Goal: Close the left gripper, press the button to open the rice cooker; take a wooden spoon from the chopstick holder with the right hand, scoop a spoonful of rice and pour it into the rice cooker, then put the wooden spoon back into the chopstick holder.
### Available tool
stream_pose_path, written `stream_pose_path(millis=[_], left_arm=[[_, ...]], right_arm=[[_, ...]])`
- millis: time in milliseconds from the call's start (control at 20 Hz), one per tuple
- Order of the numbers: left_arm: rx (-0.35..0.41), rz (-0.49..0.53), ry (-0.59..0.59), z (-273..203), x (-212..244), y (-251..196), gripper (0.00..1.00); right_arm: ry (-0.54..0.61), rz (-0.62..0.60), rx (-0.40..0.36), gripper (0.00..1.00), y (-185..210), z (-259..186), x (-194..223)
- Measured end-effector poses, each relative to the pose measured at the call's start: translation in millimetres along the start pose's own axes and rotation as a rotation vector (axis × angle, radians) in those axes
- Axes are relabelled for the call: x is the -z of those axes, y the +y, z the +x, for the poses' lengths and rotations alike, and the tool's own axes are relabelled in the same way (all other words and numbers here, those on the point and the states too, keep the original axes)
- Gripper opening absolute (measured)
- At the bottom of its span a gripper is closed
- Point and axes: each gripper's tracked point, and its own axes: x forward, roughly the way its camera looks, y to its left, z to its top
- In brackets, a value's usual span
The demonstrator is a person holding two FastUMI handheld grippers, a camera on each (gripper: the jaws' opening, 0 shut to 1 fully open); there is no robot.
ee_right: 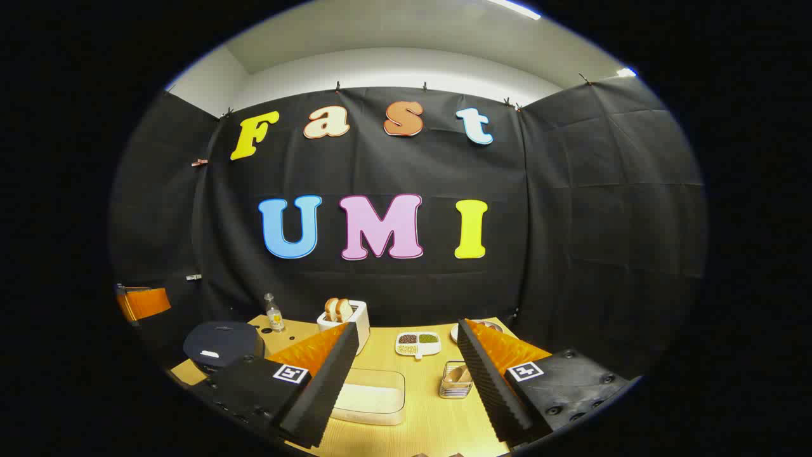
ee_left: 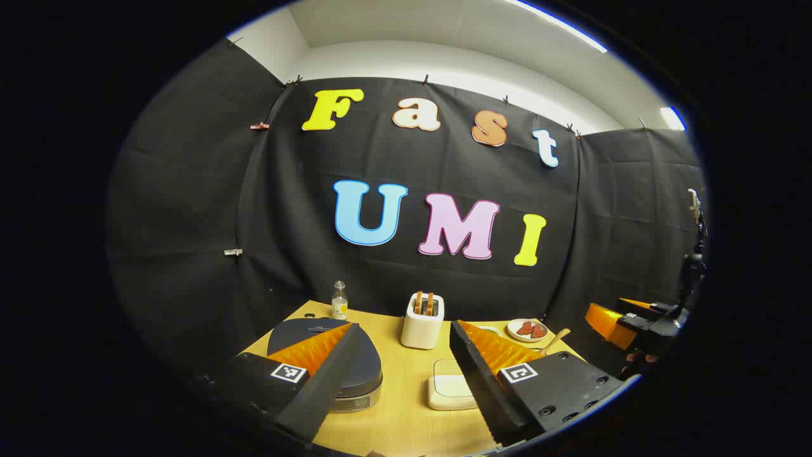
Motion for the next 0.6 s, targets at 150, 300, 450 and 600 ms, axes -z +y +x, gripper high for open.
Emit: stream_pose_path(millis=[150,300,450,600], left_arm=[[0.002,-0.007,-0.018,3,-5,-2,0.95],[0.008,-0.026,-0.021,6,-3,-1,0.95],[0.021,-0.021,-0.015,12,-3,3,0.95],[0.029,-0.017,-0.007,18,-1,7,0.95]], right_arm=[[-0.016,0.014,0.015,0.98,-8,1,-6],[-0.024,0.018,0.035,0.98,-16,0,-7],[-0.021,0.012,0.048,0.98,-24,-2,-1],[-0.004,0.018,0.052,0.98,-30,-1,5]])
